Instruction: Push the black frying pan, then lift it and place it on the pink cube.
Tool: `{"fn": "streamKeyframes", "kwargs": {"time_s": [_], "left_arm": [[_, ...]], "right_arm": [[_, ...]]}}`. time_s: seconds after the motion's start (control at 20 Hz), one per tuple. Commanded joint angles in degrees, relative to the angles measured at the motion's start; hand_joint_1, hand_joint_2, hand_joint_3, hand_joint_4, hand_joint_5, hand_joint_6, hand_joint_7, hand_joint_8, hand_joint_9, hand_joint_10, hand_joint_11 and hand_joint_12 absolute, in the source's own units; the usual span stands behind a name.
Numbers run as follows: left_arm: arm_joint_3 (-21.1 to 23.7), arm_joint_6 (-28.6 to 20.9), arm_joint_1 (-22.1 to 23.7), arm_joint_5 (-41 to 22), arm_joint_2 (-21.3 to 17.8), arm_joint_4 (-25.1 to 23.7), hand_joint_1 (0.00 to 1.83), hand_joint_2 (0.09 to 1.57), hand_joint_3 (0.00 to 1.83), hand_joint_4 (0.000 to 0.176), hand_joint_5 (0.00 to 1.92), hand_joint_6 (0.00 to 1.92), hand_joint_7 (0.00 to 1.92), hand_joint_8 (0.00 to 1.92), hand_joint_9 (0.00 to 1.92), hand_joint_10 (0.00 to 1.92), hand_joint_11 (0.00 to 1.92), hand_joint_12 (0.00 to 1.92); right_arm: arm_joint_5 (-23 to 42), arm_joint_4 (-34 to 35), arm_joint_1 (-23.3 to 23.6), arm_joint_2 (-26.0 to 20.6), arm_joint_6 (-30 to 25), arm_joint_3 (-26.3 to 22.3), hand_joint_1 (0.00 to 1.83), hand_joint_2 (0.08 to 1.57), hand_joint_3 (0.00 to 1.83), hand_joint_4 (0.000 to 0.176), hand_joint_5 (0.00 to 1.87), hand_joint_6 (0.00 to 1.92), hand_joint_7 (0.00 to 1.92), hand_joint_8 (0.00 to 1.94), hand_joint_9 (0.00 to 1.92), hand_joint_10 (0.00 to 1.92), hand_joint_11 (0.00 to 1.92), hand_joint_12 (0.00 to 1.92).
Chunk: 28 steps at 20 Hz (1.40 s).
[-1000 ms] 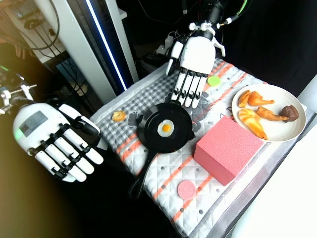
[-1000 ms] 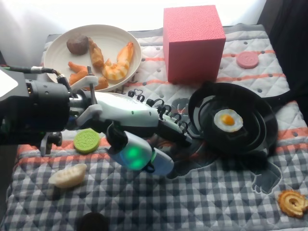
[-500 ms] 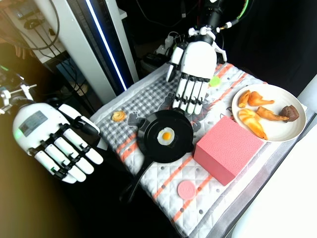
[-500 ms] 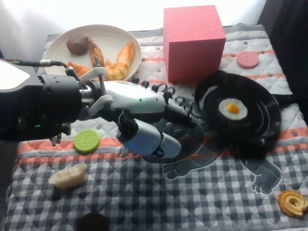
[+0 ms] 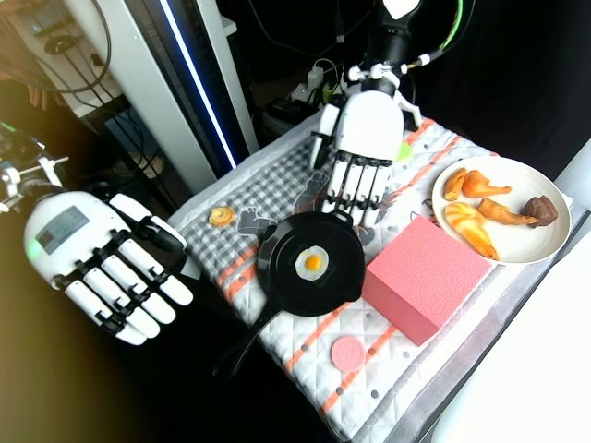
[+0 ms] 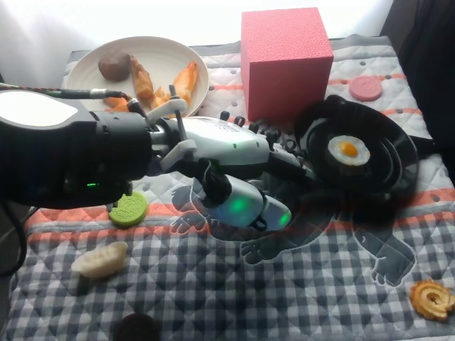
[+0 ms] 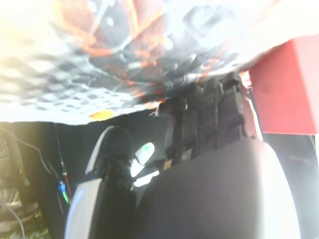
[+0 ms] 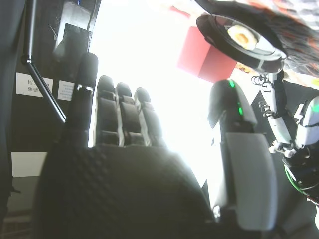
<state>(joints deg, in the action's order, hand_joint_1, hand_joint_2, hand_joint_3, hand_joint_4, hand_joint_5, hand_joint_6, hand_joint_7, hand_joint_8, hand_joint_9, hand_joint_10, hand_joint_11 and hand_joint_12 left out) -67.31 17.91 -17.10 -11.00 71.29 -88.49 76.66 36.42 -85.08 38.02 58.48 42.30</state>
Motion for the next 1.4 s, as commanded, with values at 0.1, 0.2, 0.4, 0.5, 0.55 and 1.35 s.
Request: {"fn": "streamKeyframes", "kwargs": {"time_s": [0.1,0.2,0.4,0.5,0.55,1.35], "left_arm": [[-0.2,0.3,0.8,-0.7,0.5,1.2,0.24,1.34,0.0,0.0,0.35,0.02,0.19,0.0,0.1,0.0,0.0,0.0],[-0.3,0.8,0.9,-0.6,1.0,1.2,0.21,1.34,0.0,0.0,0.35,0.01,0.18,0.0,0.09,0.0,0.0,0.0],[-0.5,2.4,1.2,-0.7,1.7,2.3,0.24,1.33,0.0,0.0,0.34,0.01,0.2,0.01,0.1,0.01,0.01,0.0],[-0.6,2.8,1.2,-0.7,2.1,2.4,0.27,1.31,0.01,0.001,0.35,0.0,0.2,0.0,0.11,0.0,0.01,0.11],[-0.8,2.8,1.2,-0.6,2.2,2.4,0.25,1.31,0.01,0.009,0.35,0.0,0.21,0.0,0.12,0.0,0.0,0.18],[7.3,2.8,3.6,-8.4,-12.6,19.4,0.16,1.38,0.01,0.038,0.48,0.02,0.37,0.0,0.33,0.01,0.0,0.77]], "right_arm": [[7.1,0.2,0.3,-0.3,-0.3,0.6,0.48,1.24,0.0,0.0,0.0,0.0,0.0,0.0,0.02,0.0,0.0,0.86],[7.1,0.1,0.3,-0.3,-0.3,0.6,0.47,1.24,0.0,0.0,0.0,0.0,0.0,0.0,0.02,0.0,0.0,0.86],[7.1,0.1,0.3,-0.3,-0.3,0.6,0.49,1.25,0.0,0.0,0.0,0.0,0.0,0.0,0.05,0.01,0.0,1.06],[7.1,0.1,0.3,-0.2,-0.3,0.6,0.48,1.24,0.0,0.0,0.0,0.0,0.0,0.0,0.05,0.01,0.0,1.11],[7.1,0.1,0.3,-0.2,-0.3,0.6,0.49,1.24,0.0,0.0,0.0,0.0,0.0,0.0,0.04,0.0,0.0,1.07],[-1.7,0.3,3.1,-0.5,3.0,4.2,0.76,1.17,0.0,0.0,0.0,0.0,0.0,0.0,0.0,0.0,0.0,0.28]]}}
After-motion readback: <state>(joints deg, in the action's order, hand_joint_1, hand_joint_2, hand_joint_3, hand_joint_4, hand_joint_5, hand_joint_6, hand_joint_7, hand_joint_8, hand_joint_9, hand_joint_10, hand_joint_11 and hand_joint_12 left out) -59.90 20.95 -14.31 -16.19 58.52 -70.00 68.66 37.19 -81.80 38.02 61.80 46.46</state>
